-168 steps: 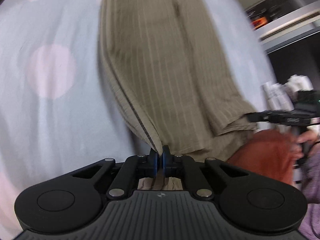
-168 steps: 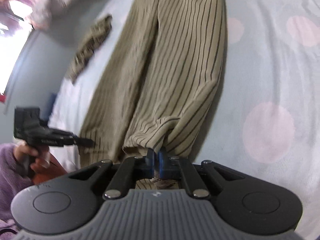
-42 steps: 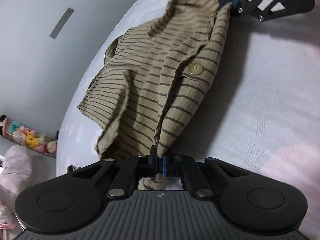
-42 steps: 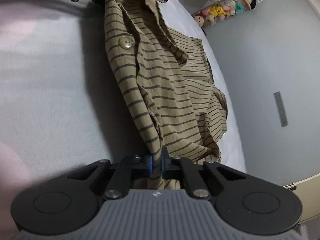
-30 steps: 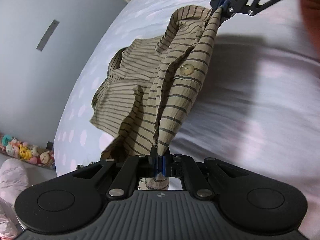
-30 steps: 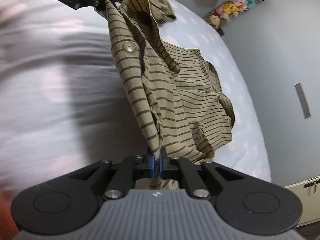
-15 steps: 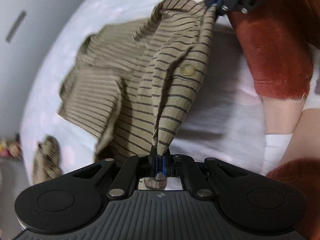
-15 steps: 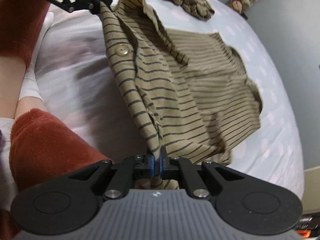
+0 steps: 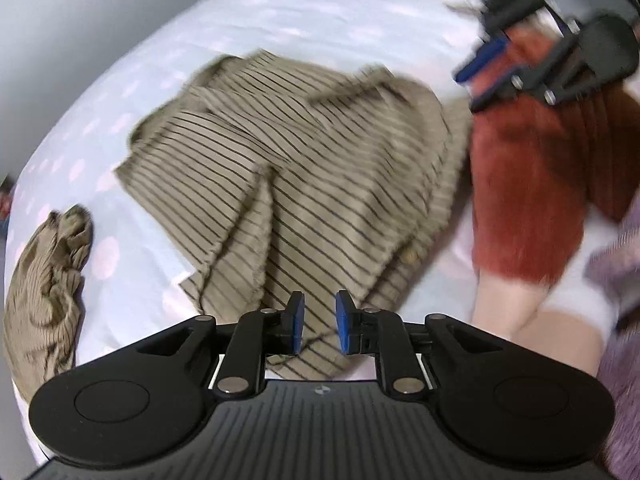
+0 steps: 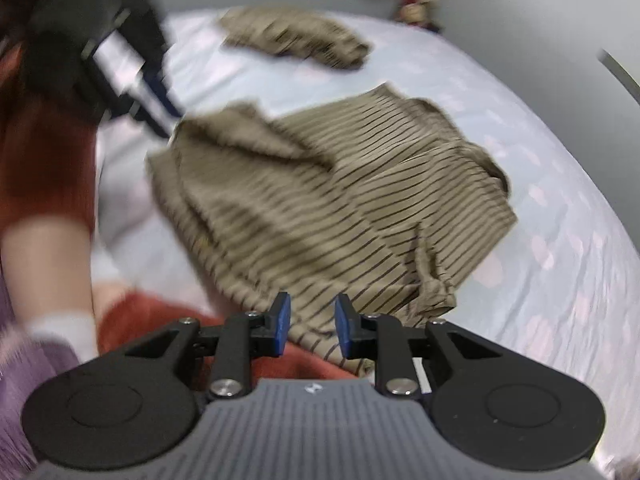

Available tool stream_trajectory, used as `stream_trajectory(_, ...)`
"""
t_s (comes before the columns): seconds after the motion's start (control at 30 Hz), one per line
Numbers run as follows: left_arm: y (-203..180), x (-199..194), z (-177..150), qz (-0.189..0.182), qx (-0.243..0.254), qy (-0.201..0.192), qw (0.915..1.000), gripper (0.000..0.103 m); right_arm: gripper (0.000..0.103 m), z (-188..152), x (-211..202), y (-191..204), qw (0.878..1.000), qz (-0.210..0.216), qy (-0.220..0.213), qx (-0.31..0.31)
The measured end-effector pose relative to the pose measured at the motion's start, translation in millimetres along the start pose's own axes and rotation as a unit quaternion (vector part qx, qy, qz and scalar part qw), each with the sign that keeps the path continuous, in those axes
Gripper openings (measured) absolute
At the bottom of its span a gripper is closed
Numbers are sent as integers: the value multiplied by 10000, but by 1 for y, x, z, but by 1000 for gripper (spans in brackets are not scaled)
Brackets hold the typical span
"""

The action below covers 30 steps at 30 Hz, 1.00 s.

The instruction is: Fold clothes

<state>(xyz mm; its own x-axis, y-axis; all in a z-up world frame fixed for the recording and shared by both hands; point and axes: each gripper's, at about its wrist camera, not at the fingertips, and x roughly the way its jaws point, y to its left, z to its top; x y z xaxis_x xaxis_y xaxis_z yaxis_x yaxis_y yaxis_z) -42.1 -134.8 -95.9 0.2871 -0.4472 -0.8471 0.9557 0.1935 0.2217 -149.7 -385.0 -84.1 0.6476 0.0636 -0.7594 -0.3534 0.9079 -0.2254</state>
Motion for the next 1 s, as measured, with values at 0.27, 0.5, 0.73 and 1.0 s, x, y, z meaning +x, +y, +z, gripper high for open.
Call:
stream_trajectory(0.27,52,-1,-3,164,-1903,-337,9810,25,31,-19,-2,-38,9845,-187,-63,1740)
stream_trajectory(0.5,88,0,-12,1,-3272,-733,9421,32,31,-28,-13,-66,9725,-248,-15,2315)
stream_trajectory(0.73,96,7,-18,-157,-3743,-765,9240,34,58,-17,8,-84,9729,-314,-134,2288)
stream_trajectory(1.0,111,27,-5,-116,-3832,-942,9188,41,59,15,76,-89,9822,-275,49,1858)
